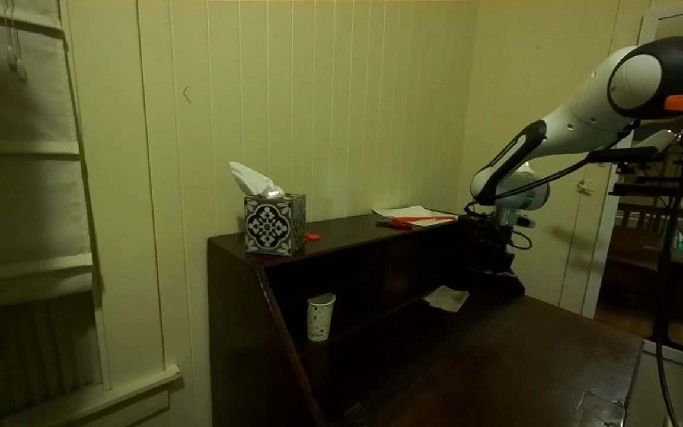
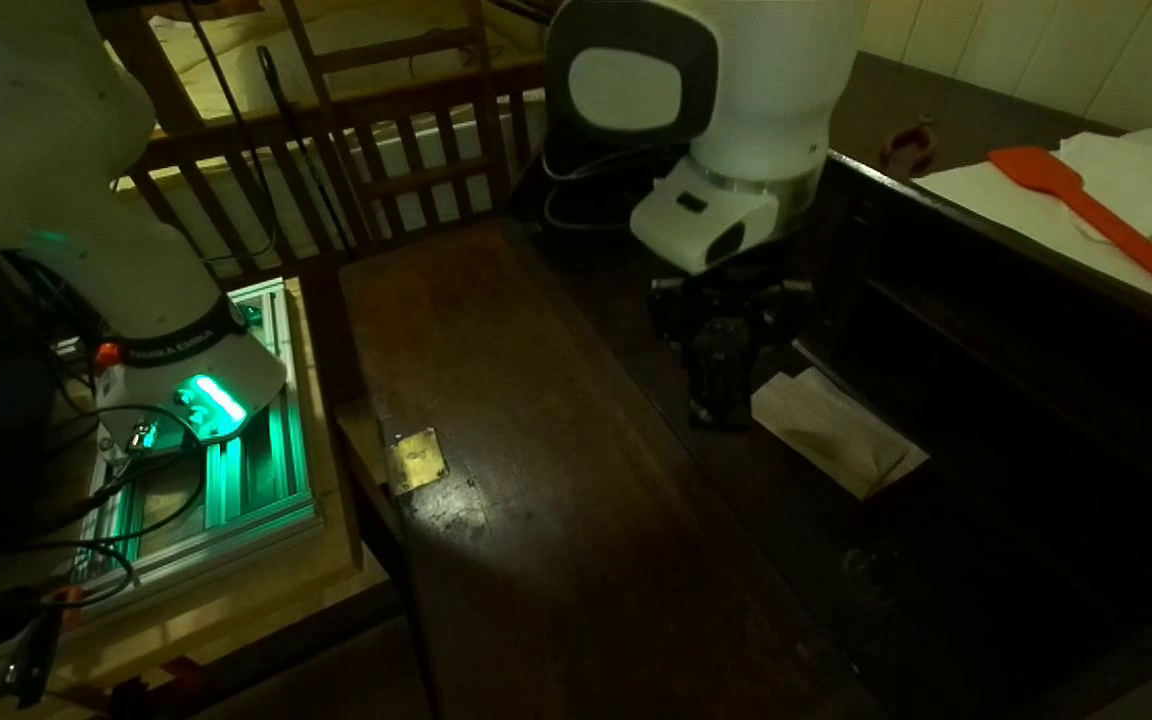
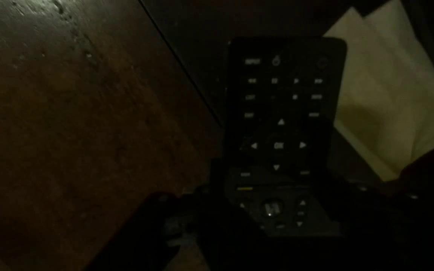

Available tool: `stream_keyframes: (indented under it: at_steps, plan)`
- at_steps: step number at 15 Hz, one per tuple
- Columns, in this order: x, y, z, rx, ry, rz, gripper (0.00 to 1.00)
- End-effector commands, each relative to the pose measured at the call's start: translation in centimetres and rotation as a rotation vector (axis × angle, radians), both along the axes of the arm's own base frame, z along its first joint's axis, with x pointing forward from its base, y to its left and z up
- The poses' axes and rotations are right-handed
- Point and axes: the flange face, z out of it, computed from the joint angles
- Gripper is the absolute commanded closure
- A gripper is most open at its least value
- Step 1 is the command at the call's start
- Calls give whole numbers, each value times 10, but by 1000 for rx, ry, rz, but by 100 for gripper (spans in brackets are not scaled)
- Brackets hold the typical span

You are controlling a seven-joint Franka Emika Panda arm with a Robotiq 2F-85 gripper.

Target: Remove the black remote control from the top of the cabinet and set it down on the right side.

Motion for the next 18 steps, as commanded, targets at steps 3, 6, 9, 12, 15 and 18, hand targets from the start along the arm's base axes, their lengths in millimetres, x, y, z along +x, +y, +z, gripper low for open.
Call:
stream_keyframes:
  at_steps: [3,6,9,12,15,18]
  plan:
    - [-27,-85,-43,55,-81,-267,64]
    - [-26,-110,-58,32,-123,-341,64]
    - [-17,-128,-73,-2,-128,-401,64]
    - [-4,-134,-92,13,-100,-414,64]
    - [4,-137,-112,27,-69,-417,64]
    - [9,-138,-126,39,-45,-417,64]
